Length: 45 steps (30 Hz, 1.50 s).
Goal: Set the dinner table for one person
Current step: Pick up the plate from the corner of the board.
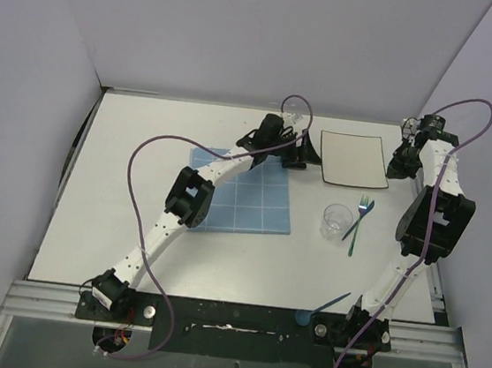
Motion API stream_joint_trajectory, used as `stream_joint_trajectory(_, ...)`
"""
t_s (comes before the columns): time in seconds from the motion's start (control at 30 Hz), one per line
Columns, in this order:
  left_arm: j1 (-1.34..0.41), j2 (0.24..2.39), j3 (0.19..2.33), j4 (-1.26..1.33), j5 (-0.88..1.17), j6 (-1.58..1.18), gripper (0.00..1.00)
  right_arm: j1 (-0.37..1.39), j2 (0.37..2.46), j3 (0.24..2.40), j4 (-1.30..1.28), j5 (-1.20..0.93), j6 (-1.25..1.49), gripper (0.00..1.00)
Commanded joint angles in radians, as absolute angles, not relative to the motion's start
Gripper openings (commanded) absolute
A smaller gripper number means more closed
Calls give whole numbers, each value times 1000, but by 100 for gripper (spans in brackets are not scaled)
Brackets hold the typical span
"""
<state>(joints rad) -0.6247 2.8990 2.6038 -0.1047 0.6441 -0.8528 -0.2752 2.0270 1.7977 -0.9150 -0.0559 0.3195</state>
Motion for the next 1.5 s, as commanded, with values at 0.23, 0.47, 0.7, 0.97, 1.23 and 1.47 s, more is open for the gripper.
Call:
stream_joint_trajectory(0.23,-592,2939,2618,-163,515,-819,85,-292,2023,1826,-875,-8,328,0)
stream_joint_trajectory(0.47,-600,2956,2605,-194,504,-812,84,-296,2111,1928,-921,54,334,0)
stream_joint_trajectory(0.7,-605,2966,2603,-185,520,-812,84,-340,2277,2105,-965,5,375,0)
stream_joint_trajectory(0.97,-604,2967,2583,-170,532,-820,84,-379,2366,2152,-954,-57,393,0)
stream_joint_trajectory(1.23,-601,2972,2576,-156,538,-831,84,-379,2408,2148,-924,-127,406,0)
stream_joint_trajectory(1.47,-592,2969,2563,-136,541,-846,83,-353,2435,2147,-910,-183,397,0)
